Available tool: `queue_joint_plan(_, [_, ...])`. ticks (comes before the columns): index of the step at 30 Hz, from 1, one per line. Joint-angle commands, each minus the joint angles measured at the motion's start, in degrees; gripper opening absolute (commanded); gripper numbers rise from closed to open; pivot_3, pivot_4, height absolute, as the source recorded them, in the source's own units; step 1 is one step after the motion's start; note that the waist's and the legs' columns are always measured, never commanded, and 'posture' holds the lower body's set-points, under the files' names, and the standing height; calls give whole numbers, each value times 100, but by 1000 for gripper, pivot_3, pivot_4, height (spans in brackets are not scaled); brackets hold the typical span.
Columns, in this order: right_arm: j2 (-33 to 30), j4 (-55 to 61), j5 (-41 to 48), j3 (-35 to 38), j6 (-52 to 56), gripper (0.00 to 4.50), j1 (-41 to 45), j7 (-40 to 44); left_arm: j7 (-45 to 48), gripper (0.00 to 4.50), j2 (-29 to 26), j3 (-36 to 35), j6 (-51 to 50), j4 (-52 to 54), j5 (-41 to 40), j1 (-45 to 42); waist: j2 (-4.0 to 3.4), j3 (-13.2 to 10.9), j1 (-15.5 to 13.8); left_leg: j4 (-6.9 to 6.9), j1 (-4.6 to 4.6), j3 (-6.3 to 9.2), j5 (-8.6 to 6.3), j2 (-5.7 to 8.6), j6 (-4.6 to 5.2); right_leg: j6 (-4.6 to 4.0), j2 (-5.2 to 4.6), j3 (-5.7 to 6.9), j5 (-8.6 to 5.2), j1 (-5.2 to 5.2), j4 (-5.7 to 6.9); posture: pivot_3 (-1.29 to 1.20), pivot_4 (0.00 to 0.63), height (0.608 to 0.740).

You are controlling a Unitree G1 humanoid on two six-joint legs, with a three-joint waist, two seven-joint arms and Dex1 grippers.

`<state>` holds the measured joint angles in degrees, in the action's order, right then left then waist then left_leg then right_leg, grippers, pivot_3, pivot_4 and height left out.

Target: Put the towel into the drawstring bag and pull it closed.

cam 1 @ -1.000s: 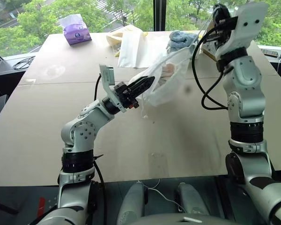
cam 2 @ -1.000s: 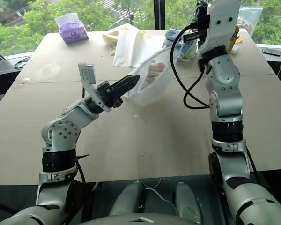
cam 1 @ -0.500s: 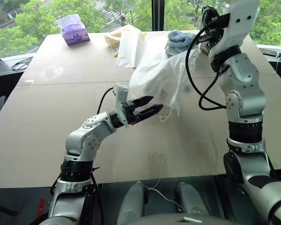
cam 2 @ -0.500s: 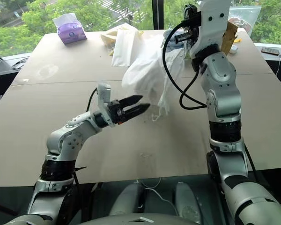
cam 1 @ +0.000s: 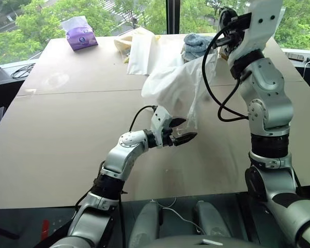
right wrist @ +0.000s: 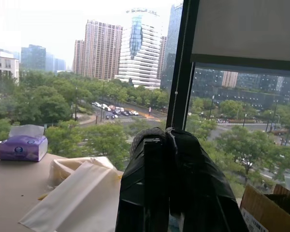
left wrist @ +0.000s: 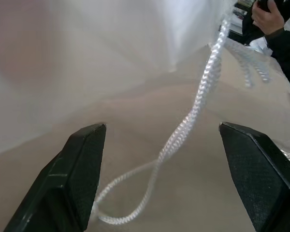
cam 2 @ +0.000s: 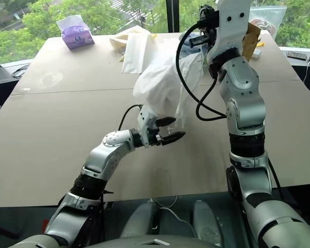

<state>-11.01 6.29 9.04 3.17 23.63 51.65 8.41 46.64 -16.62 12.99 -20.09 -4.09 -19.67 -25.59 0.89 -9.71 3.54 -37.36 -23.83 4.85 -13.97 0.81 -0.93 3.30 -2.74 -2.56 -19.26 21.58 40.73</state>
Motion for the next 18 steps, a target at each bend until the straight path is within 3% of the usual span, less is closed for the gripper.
queue_joint_plan(1, [-19, 339, 17, 31, -20, 0, 157, -12, 147, 3832, 82, 21, 257, -24, 71, -23, 0, 0, 4, 0, 0, 0, 0, 0, 0, 0, 0, 0, 0, 0, 0, 0, 150, 740])
queue_joint_plan(4, [-45, 372, 3, 60, 27, 0, 99, -38, 139, 2561, 66, -89, 291, 81, 43, 91, 0, 0, 9, 0, 0, 0, 0, -1, 0, 0, -1, 0, 0, 0, 0, 0, 150, 740])
queue_joint_plan(9, [-111, 350, -38, 131, 91, 0, 40, -85, 46, 72, -77, -247, 383, 555, 40, 492, 0, 0, 34, 0, 0, 0, 0, -1, 0, 0, -1, -1, 0, 1, 0, 0, 150, 740])
queue_joint_plan(13, [-294, 250, -145, 284, 186, 0, -83, -229, -563, 18, -139, -692, 854, 853, 330, 777, 0, 0, 21, 0, 0, 1, 0, -2, 0, 0, -3, -1, 0, 0, 0, 0, 150, 740])
queue_joint_plan(18, [-643, 84, -380, 545, 389, 0, -505, -477, -1990, 18, -319, -1357, 2043, 691, 1438, 799, 0, 0, -43, -2, 0, 0, -1, -2, 2, 0, -4, 0, 0, -1, 0, 0, 150, 740])
